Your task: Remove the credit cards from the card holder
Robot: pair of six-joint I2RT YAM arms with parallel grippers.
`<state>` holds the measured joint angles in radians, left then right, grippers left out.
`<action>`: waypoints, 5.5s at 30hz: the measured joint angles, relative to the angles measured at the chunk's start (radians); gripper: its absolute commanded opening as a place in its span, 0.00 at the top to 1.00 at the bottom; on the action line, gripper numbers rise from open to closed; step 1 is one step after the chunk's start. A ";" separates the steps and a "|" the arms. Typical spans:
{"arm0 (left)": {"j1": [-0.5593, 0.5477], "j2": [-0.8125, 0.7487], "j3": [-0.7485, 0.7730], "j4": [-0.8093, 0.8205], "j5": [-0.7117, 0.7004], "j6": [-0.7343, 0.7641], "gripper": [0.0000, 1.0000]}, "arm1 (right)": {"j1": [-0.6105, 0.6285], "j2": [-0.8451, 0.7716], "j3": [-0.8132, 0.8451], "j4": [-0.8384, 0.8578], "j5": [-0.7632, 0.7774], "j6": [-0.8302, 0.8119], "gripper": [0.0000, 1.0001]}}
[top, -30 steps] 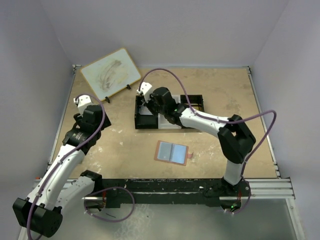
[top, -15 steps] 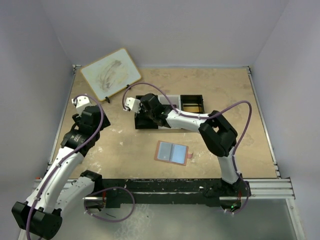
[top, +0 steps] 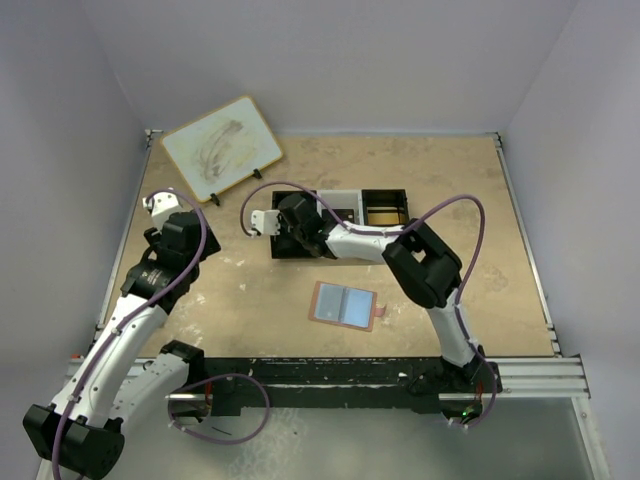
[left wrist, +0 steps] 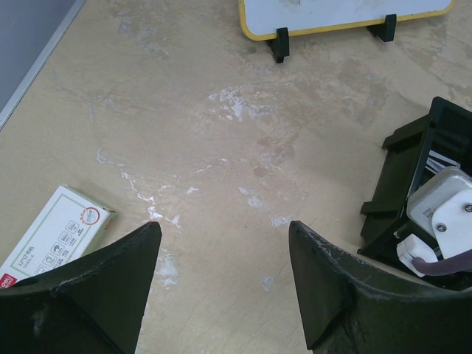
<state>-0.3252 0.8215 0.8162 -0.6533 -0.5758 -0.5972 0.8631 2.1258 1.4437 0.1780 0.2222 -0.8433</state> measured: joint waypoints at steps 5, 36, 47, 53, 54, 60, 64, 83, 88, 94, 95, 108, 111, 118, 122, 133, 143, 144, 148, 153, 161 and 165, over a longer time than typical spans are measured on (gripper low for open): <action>0.000 -0.001 0.000 0.000 0.000 0.000 0.32 | 0.000 0.031 0.001 0.022 0.003 -0.064 0.97; 0.000 0.012 0.000 0.000 0.022 0.015 0.32 | -0.008 -0.314 -0.068 -0.006 -0.003 0.430 0.17; 0.000 -0.011 0.000 0.000 0.023 0.015 0.32 | -0.069 -0.602 -0.497 -0.116 -0.140 1.334 0.17; 0.000 -0.014 0.000 0.000 0.023 0.015 0.32 | 0.106 -0.565 -0.550 -0.337 0.046 1.641 0.18; 0.000 -0.014 0.000 0.000 0.023 0.015 0.32 | 0.132 -0.555 -0.541 -0.370 0.078 1.682 0.18; 0.000 -0.007 0.000 0.000 0.024 0.015 0.32 | 0.192 -0.490 -0.468 -0.484 0.187 1.828 0.21; 0.000 -0.003 0.000 0.000 0.024 0.015 0.32 | 0.198 -0.443 -0.432 -0.522 0.225 1.878 0.23; 0.000 0.005 0.000 0.000 0.027 0.015 0.32 | 0.208 -0.460 -0.521 -0.436 0.230 1.924 0.51; 0.000 0.008 0.000 0.002 0.050 0.016 0.32 | 0.200 -0.505 -0.585 -0.331 0.145 1.909 0.58; 0.000 0.007 -0.023 0.053 0.230 0.022 0.40 | 0.124 -0.587 -0.732 -0.148 -0.009 1.909 0.72; 0.000 0.004 -0.037 0.074 0.279 0.014 0.42 | 0.106 -0.600 -0.761 -0.113 -0.036 1.912 0.72; -0.369 0.027 -0.302 0.475 0.653 -0.223 0.42 | -0.014 -0.737 -0.998 0.146 -0.222 1.929 0.73; -0.519 0.125 -0.304 0.560 0.602 -0.263 0.42 | -0.027 -0.739 -1.011 0.166 -0.241 1.935 0.73; -0.680 0.266 -0.326 0.597 0.395 -0.377 0.45 | -0.032 -0.744 -0.998 0.147 -0.239 1.910 0.51; -0.762 0.162 -0.335 0.515 0.167 -0.471 0.45 | -0.023 -0.768 -0.942 0.073 -0.203 1.830 0.43; -0.771 -0.037 -0.304 0.187 -0.222 -0.624 0.44 | 0.150 -0.632 -0.671 -0.192 -0.002 1.710 0.29; -0.771 -0.059 -0.303 0.126 -0.257 -0.648 0.43 | 0.229 -0.450 -0.512 -0.389 0.145 1.737 0.48; -0.771 -0.058 -0.303 0.125 -0.256 -0.647 0.43 | 0.230 -0.445 -0.505 -0.398 0.154 1.739 0.51; -0.771 -0.043 -0.303 0.132 -0.241 -0.635 0.43 | 0.234 -0.436 -0.493 -0.417 0.164 1.756 0.67; -0.771 -0.003 -0.304 0.190 -0.184 -0.601 0.43 | 0.216 -0.488 -0.563 -0.336 0.121 1.752 0.82; -0.771 0.082 -0.331 0.383 -0.027 -0.534 0.44 | 0.056 -0.643 -0.801 -0.024 -0.167 1.758 0.80; -0.771 0.138 -0.353 0.500 0.069 -0.508 0.43 | -0.003 -0.668 -0.886 0.113 -0.282 1.775 0.80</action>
<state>-1.0966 0.9600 0.4629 -0.1532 -0.5072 -1.1049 0.8597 1.4574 0.5575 0.2909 -0.0593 0.9314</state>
